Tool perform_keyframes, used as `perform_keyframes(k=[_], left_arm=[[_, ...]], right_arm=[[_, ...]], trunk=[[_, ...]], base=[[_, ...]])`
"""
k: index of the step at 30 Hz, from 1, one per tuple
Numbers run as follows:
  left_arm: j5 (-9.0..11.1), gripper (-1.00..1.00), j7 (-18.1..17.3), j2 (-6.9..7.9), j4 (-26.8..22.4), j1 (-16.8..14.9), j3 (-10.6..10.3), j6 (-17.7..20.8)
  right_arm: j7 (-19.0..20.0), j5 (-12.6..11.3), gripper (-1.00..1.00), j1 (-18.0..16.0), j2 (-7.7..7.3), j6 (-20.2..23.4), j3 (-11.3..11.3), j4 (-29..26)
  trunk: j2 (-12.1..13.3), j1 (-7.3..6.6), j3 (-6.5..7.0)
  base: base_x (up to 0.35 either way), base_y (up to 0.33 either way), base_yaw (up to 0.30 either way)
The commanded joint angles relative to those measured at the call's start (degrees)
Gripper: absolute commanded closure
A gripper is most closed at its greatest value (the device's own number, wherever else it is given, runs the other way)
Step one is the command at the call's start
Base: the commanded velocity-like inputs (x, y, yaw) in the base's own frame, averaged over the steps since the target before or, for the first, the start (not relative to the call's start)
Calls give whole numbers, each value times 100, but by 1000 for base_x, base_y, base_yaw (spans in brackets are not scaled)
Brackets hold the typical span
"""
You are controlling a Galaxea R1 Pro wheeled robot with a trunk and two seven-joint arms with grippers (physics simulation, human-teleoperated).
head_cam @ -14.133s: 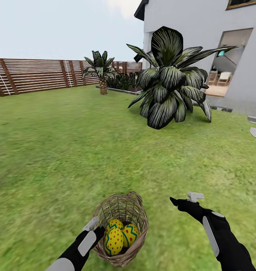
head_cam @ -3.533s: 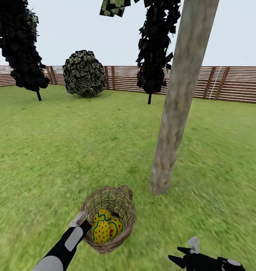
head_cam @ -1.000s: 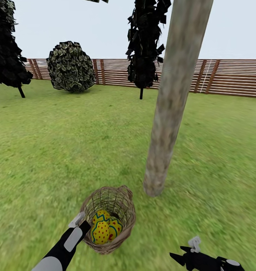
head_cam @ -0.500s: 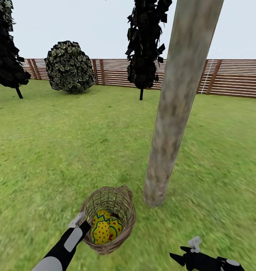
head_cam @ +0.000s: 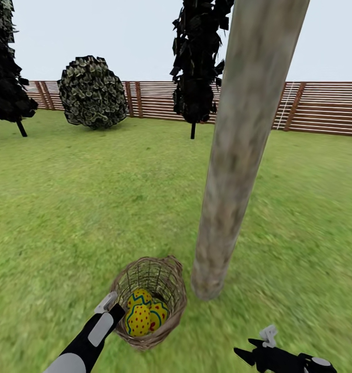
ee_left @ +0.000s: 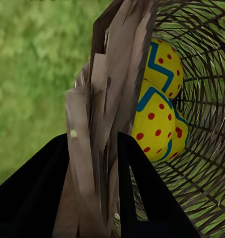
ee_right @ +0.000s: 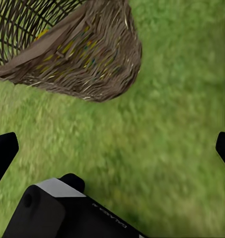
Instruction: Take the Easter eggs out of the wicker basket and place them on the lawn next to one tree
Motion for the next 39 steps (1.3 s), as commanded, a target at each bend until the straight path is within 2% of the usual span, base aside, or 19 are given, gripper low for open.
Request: perform_keyframes(k=[1, 5, 12, 35, 37, 39], left_arm=[[39, 100, 23, -6, -19, -1, 21, 24], [39, 100, 23, -3, -19, -1, 21, 18], [39, 100, 23, 0, -19, -1, 23, 18], [39, 100, 23, 1, -15, -1, 28, 27], [39, 100, 23, 0, -17, -1, 26, 27], [39, 100, 23, -1, -15, -1, 23, 27]], right_arm=[[32, 55, -100, -5, 8, -5, -44, -1], [24, 71, -100, -6, 13, -8, -43, -1], [23, 55, -100, -6, 13, -9, -43, -1], [23, 70, -100, -5, 10, -9, -43, -1], [77, 45, -100, -6, -16, 30, -60, -28], [362, -10, -100, -7, -159, 263, -90, -94]], trunk=[[-5, 4, -6], [-5, 4, -6], [-5, 4, -6], [-927, 509, -419], [-1008, 553, -455], [-1088, 597, -491]], base=[[310, -189, 0], [295, -184, 0], [25, -17, 0], [0, 0, 0], [0, 0, 0], [0, 0, 0]])
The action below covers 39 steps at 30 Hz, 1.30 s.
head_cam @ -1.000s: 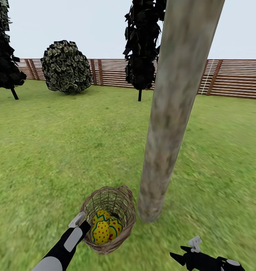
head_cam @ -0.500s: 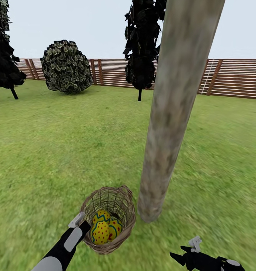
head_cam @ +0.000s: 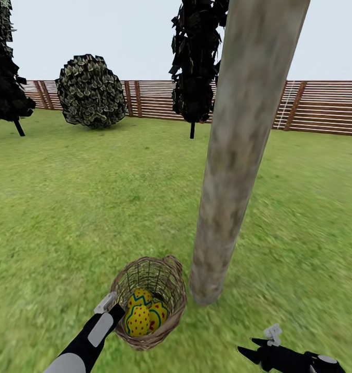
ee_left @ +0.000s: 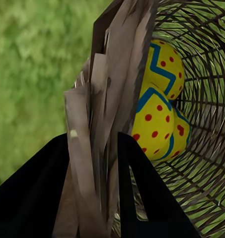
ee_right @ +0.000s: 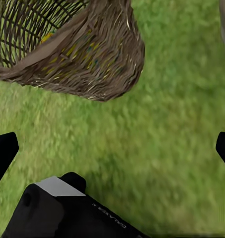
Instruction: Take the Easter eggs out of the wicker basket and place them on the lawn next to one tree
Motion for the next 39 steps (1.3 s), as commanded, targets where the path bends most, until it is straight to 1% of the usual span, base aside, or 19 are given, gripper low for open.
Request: perform_keyframes(k=[1, 2, 3, 4, 5, 7, 9, 12, 39], left_arm=[[37, 100, 21, -7, -18, -2, 21, 23], [37, 100, 21, -5, -17, -2, 21, 23], [37, 100, 21, -8, -15, -2, 20, 23], [37, 100, 21, -8, -14, -2, 20, 23], [37, 100, 21, -4, -14, -2, 22, 23], [37, 100, 21, -5, -14, -2, 25, 23], [37, 100, 21, -5, -14, -2, 22, 23], [37, 100, 21, -5, -14, -2, 22, 23], [37, 100, 21, -4, -14, -6, 23, 23]], right_arm=[[386, -81, -100, -6, -88, 288, -49, -50], [783, -275, -100, -8, -217, 578, -51, -166], [1208, -544, -100, -7, -467, 899, -51, -295], [1685, -877, -100, -5, -770, 1113, -50, -345], [2075, -1115, -100, -6, -946, 1172, -46, -362], [2387, -1249, -100, -6, -1071, 1194, -41, -369], [2220, -1233, -100, -9, -1056, 1219, -42, -355], [2153, -1232, -100, -9, -1040, 1225, -43, -341], [2130, -1196, -100, -9, -1039, 1225, -43, -342]], trunk=[[-46, 23, -24], [-86, 45, -42], [-126, 67, -60], [-166, 89, -78], [-206, 111, -96], [-287, 155, -132], [-367, 199, -168], [-487, 264, -222], [-1570, 857, -706]], base=[[0, 0, 0], [0, 0, 0], [0, 0, 0], [0, 0, 0], [0, 0, 0], [0, 0, 0], [0, 0, 0], [0, 0, 0], [0, 0, 0]])
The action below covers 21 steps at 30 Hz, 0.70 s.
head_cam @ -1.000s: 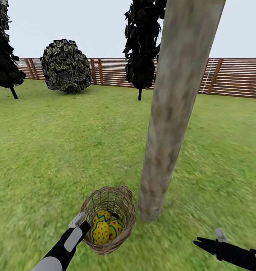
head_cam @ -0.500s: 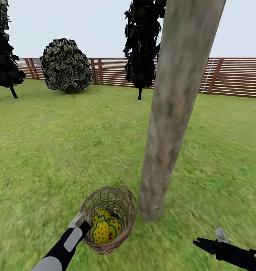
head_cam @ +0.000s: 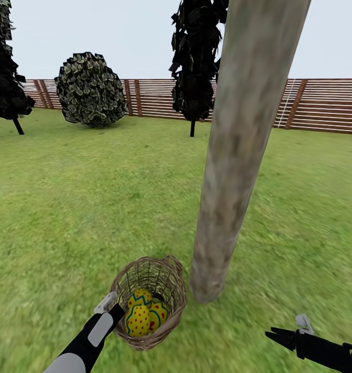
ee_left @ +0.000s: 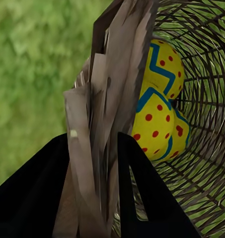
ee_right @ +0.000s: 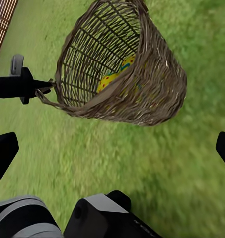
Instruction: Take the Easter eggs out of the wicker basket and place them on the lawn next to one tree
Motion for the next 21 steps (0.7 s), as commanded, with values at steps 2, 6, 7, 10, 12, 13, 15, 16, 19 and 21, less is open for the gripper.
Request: perform_keyframes(k=[2, 6, 7, 10, 12, 13, 15, 16, 19, 21], left_arm=[[31, 100, 15, -3, -20, 0, 23, 24], [31, 100, 12, -2, -20, 2, 19, 24], [31, 100, 12, -2, -20, 2, 19, 21], [31, 100, 5, -2, -13, 2, 18, 20], [31, 100, 4, -2, -11, 2, 20, 16], [31, 100, 4, -2, -11, 2, 18, 17], [31, 100, 4, -2, -11, 2, 18, 15], [31, 100, 4, -2, -11, 2, 19, 15], [31, 100, 4, -2, -13, 2, 20, 16], [31, 100, 4, -2, -12, 2, 20, 15]], right_arm=[[20, -15, -100, -3, -1, 60, -5, 1], [20, -16, -100, -3, 3, 60, -5, 1], [20, -16, -100, -3, 3, 60, -5, 1], [12, -16, -100, -3, 7, 60, -5, 5], [11, -16, -100, -3, 8, 60, -5, 9], [11, -16, -100, -3, 8, 60, -5, 9], [11, -16, -100, -3, 8, 60, -5, 9], [11, -16, -100, -3, 8, 56, -5, 9], [11, -16, -100, -3, 8, 52, -5, 9], [11, -16, -100, -3, 8, 51, -5, 9]], trunk=[[-85, 44, -42], [-245, 132, -113], [-286, 154, -131], [-406, 220, -185], [-486, 264, -221], [-526, 286, -239], [-606, 330, -275], [-646, 352, -293], [-767, 418, -347], [-847, 462, -383]], base=[[0, 0, 0], [0, 0, 0], [0, 0, 0], [0, 0, 0], [0, 0, 0], [0, 0, 0], [0, 0, 0], [0, 0, 0], [0, 0, 0], [0, 0, 0]])
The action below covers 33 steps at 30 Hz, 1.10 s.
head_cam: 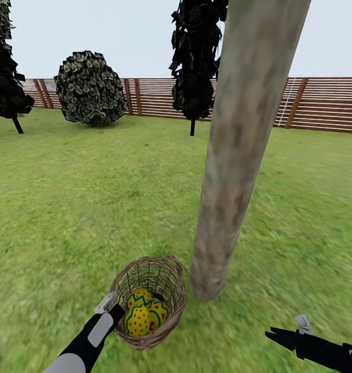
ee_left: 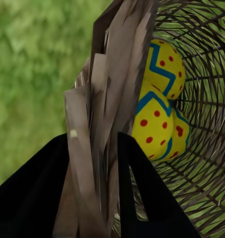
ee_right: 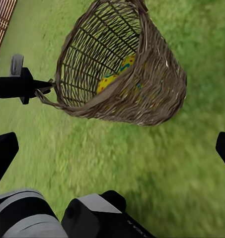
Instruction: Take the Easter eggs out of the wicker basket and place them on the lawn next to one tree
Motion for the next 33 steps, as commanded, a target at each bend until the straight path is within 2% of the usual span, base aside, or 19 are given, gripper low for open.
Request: perform_keyframes(k=[1, 33], left_arm=[[41, 100, 21, -5, -19, -2, 23, 24], [41, 100, 22, -5, -26, -4, 26, 24]], right_arm=[[20, -15, -100, -3, 0, 60, -5, -5], [11, 11, -100, -3, 0, 52, -5, -18]], trunk=[[-45, 22, -23], [-1328, 725, -598]], base=[[0, 0, 0], [0, 0, 0]])
